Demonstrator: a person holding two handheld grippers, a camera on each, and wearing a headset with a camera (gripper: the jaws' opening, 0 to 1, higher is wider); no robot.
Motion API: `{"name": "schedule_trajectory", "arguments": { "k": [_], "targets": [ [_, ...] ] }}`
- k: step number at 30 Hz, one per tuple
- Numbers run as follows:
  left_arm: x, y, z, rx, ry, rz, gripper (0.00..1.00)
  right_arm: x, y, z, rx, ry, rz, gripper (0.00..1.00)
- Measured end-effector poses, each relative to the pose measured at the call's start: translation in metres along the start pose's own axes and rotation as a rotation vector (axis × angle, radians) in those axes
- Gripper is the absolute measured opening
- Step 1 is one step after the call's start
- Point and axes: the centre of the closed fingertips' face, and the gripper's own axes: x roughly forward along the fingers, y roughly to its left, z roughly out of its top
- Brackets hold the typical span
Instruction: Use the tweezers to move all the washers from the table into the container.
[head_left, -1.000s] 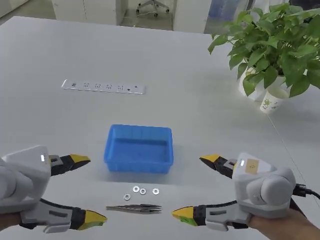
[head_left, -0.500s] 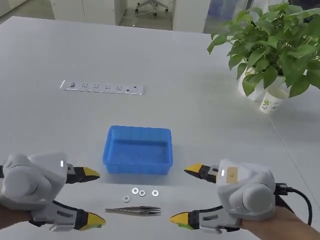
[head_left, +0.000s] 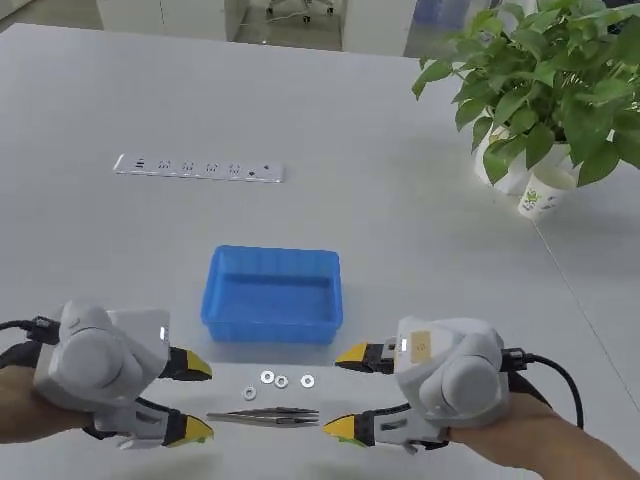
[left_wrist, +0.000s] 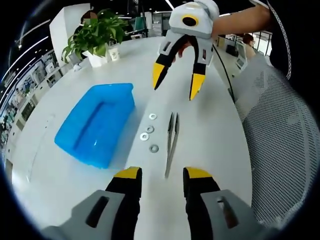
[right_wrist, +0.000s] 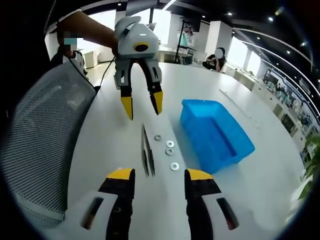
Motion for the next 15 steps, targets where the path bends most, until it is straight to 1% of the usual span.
{"name": "schedule_trajectory", "arguments": {
  "k": [2,5,7,8,15],
  "targets": [
    [0.002,-0.001,-0.001,-0.002,0.009,-0.012,0.35,0.003,0.002,0.000,-0.007,0.006,0.014,0.38],
    [0.005,-0.002,-0.005,0.009,0.037,-0.023,0.27,0.008,0.003,0.001,-0.014,0.009,0.032,0.34],
    [0.007,-0.003,-0.007,0.009,0.044,-0.034,0.27,0.011,0.005,0.000,-0.017,0.016,0.046,0.32],
    [0.007,-0.005,-0.007,0.013,0.048,-0.043,0.24,0.013,0.006,0.000,-0.019,0.019,0.051,0.32],
    [0.015,-0.003,-0.011,0.034,0.082,-0.045,0.17,0.025,0.010,0.002,-0.031,0.033,0.091,0.27]
  ]
}}
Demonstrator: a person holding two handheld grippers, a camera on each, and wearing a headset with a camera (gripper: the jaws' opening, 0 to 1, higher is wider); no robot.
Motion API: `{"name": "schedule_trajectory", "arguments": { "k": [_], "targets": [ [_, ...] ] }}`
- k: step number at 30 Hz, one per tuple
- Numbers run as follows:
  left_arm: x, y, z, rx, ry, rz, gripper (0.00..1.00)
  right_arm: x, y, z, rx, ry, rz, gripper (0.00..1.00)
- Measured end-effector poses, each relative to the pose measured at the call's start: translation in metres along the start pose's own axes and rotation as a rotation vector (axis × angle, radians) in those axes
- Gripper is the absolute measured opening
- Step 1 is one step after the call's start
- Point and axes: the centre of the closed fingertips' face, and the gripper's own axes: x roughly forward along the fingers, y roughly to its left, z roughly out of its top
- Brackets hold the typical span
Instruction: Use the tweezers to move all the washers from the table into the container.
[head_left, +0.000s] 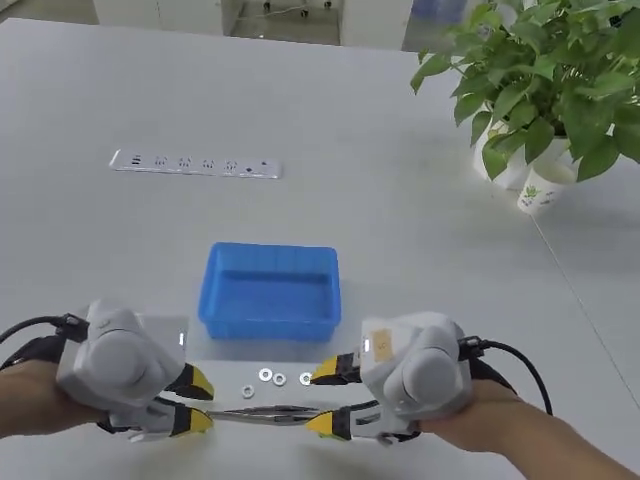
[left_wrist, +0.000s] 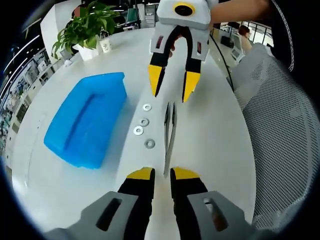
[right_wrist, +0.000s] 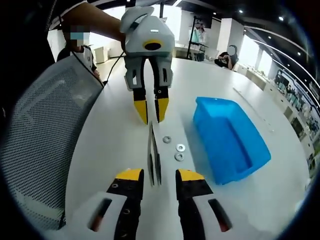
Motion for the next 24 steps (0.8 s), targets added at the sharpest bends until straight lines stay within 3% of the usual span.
{"name": "schedule_trajectory", "arguments": {
  "k": [9,24],
  "targets": [
    [0.002,0.000,-0.003,0.020,0.019,-0.009,0.06,0.008,-0.001,0.001,-0.002,0.022,0.012,0.24],
    [-0.003,0.000,0.002,0.061,0.019,-0.005,0.05,0.014,0.000,0.000,-0.008,0.049,0.024,0.21]
  ]
}}
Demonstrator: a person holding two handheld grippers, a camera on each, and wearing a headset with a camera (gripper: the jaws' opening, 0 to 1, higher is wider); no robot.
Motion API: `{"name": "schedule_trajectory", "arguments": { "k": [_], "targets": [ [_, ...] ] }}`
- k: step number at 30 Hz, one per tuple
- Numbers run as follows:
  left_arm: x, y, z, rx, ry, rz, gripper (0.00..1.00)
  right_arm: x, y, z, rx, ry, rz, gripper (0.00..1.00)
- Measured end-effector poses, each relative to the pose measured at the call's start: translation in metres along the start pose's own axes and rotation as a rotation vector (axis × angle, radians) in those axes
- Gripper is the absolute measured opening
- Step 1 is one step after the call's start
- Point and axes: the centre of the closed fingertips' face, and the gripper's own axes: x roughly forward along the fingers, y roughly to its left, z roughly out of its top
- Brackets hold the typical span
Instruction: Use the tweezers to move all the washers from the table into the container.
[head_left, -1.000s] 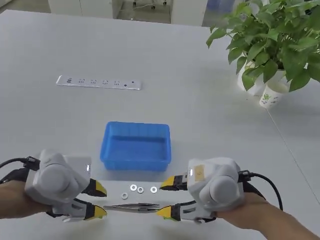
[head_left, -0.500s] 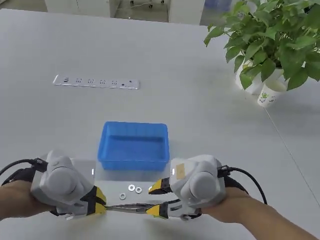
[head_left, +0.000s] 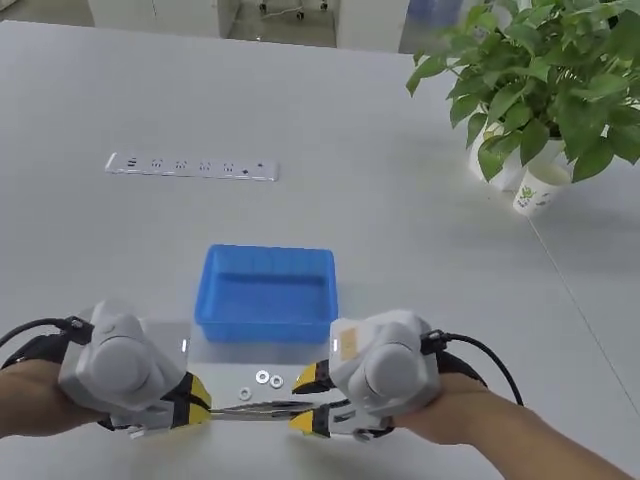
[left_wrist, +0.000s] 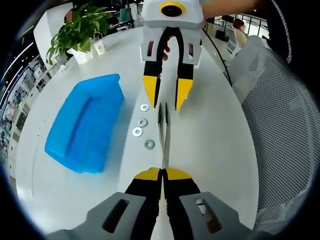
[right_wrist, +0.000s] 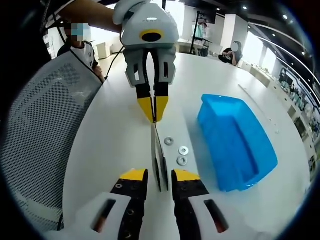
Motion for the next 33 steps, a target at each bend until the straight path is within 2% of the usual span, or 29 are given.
{"name": "schedule_trajectory", "arguments": {
  "k": [5,16,24,33],
  "targets": [
    [-0.004,0.000,0.003,0.006,0.003,-0.002,0.05,0.002,-0.002,0.001,-0.001,0.007,-0.001,0.20],
    [-0.018,-0.004,0.013,0.017,0.006,-0.008,0.05,0.008,0.000,0.003,-0.023,0.026,0.032,0.19],
    [-0.029,-0.004,0.026,0.030,-0.011,0.001,0.05,0.014,0.005,0.006,-0.037,0.034,0.058,0.17],
    [-0.041,-0.004,0.045,0.047,-0.048,0.012,0.05,0.013,0.005,0.007,-0.056,0.045,0.055,0.13]
  ]
}}
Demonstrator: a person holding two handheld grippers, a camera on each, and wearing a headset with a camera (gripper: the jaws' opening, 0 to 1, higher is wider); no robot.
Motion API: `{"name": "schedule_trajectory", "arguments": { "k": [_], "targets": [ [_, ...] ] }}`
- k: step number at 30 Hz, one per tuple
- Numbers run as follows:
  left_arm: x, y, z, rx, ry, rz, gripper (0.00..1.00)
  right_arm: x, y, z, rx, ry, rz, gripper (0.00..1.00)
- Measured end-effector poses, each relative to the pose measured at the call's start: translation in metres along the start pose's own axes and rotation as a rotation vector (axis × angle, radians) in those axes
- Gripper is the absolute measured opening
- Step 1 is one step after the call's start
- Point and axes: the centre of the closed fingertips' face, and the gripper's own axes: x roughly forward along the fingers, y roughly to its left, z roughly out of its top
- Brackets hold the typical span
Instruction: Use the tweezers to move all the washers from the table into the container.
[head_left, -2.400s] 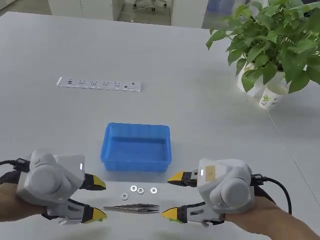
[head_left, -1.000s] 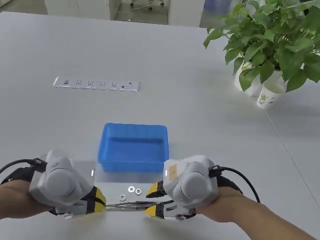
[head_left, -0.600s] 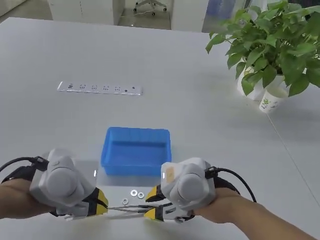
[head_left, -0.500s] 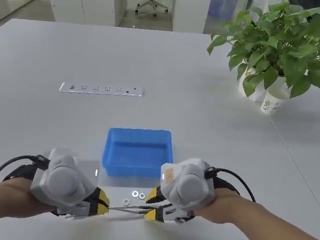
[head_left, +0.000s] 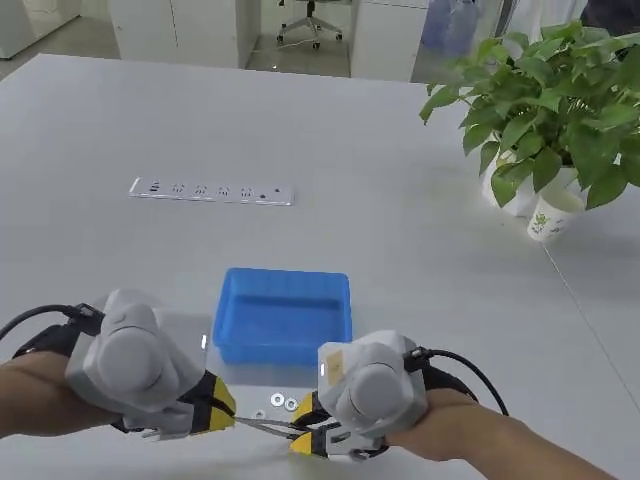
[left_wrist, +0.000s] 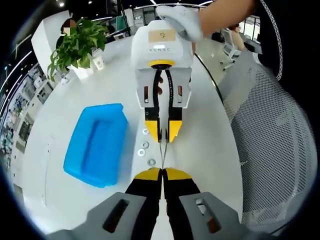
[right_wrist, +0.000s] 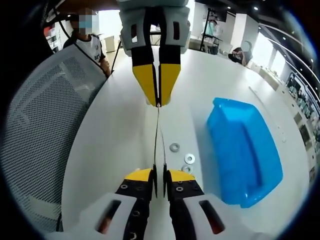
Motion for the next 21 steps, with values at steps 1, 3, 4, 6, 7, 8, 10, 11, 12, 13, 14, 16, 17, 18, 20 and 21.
{"name": "schedule_trajectory", "arguments": {
  "k": [1,3,4,6,7,8,10,11,12,13,14,16,17,18,20,21],
  "targets": [
    [-0.001,0.000,0.002,0.000,-0.005,0.003,0.05,-0.001,0.000,0.000,0.000,-0.001,0.000,0.13],
    [-0.003,0.001,0.008,0.001,-0.020,0.008,0.05,-0.002,-0.001,0.001,-0.001,-0.006,-0.006,0.13],
    [-0.005,0.002,0.011,0.002,-0.026,0.009,0.05,-0.003,-0.001,0.001,0.001,-0.009,-0.008,0.13],
    [-0.006,0.002,0.015,0.006,-0.033,0.009,0.05,-0.004,-0.001,0.002,0.004,-0.015,-0.011,0.12],
    [-0.007,0.002,0.016,0.009,-0.035,0.009,0.05,-0.005,-0.001,0.002,0.003,-0.016,-0.012,0.12],
    [-0.008,0.002,0.019,0.010,-0.040,0.011,0.05,-0.005,-0.001,0.003,0.004,-0.018,-0.014,0.11],
    [-0.009,0.003,0.022,0.008,-0.051,0.016,0.05,-0.008,-0.002,0.004,0.006,-0.027,-0.027,0.11],
    [-0.010,0.003,0.024,0.007,-0.056,0.018,0.05,-0.008,-0.002,0.004,0.009,-0.031,-0.028,0.11],
    [-0.011,0.003,0.025,0.008,-0.060,0.019,0.05,-0.009,-0.002,0.005,0.009,-0.035,-0.030,0.10],
    [-0.012,0.003,0.027,0.009,-0.064,0.019,0.05,-0.010,-0.002,0.006,0.009,-0.040,-0.031,0.10],
    [-0.013,0.003,0.029,0.011,-0.071,0.019,0.05,-0.010,-0.001,0.007,0.008,-0.044,-0.031,0.10],
    [-0.016,0.002,0.033,0.015,-0.080,0.019,0.05,-0.011,-0.001,0.009,0.011,-0.055,-0.034,0.10],
    [-0.017,0.003,0.034,0.017,-0.082,0.019,0.05,-0.011,-0.002,0.010,0.012,-0.059,-0.037,0.10],
    [-0.018,0.003,0.037,0.021,-0.087,0.021,0.05,-0.011,-0.002,0.011,0.016,-0.065,-0.039,0.10],
    [-0.020,0.004,0.041,0.022,-0.099,0.020,0.05,-0.011,-0.002,0.014,0.019,-0.073,-0.042,0.10],
    [-0.021,0.004,0.043,0.025,-0.104,0.020,0.05,-0.011,-0.002,0.015,0.022,-0.076,-0.042,0.11]
  ]
}}
